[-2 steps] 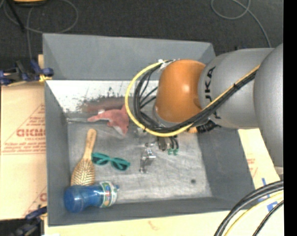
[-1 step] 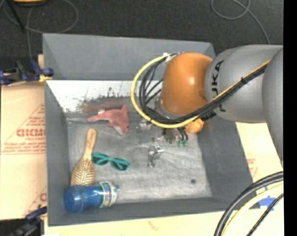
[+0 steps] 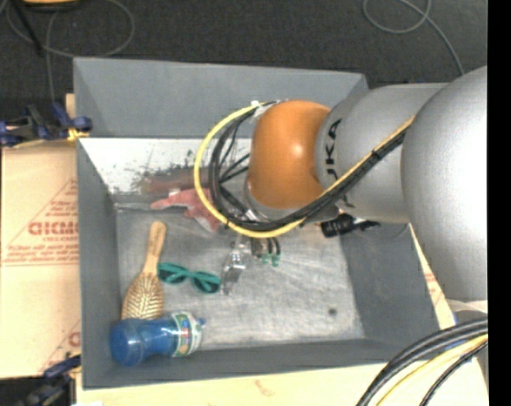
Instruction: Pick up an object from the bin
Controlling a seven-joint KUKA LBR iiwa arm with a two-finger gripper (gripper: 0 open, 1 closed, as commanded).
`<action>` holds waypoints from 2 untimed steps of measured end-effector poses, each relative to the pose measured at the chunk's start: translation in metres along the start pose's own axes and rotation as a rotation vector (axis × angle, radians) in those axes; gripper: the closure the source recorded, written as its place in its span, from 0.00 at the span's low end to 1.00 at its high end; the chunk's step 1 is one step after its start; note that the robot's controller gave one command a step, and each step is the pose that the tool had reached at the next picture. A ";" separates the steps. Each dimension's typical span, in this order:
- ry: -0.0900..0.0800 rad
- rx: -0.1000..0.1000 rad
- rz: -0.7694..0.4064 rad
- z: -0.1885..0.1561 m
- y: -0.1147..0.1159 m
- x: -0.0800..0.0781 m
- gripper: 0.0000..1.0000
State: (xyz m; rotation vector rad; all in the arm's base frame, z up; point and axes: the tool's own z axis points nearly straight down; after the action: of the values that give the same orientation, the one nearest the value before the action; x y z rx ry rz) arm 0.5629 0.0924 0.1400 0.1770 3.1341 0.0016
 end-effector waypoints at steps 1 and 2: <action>-0.001 0.002 -0.049 0.033 0.018 0.001 0.00; 0.002 0.002 0.169 0.064 0.029 0.015 1.00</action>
Offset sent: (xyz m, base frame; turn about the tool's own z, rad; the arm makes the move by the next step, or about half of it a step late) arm -0.0145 0.0338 -0.0700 0.1717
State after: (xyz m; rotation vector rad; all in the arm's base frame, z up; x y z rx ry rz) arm 0.5517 0.1229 0.0761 0.4413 3.1106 -0.0016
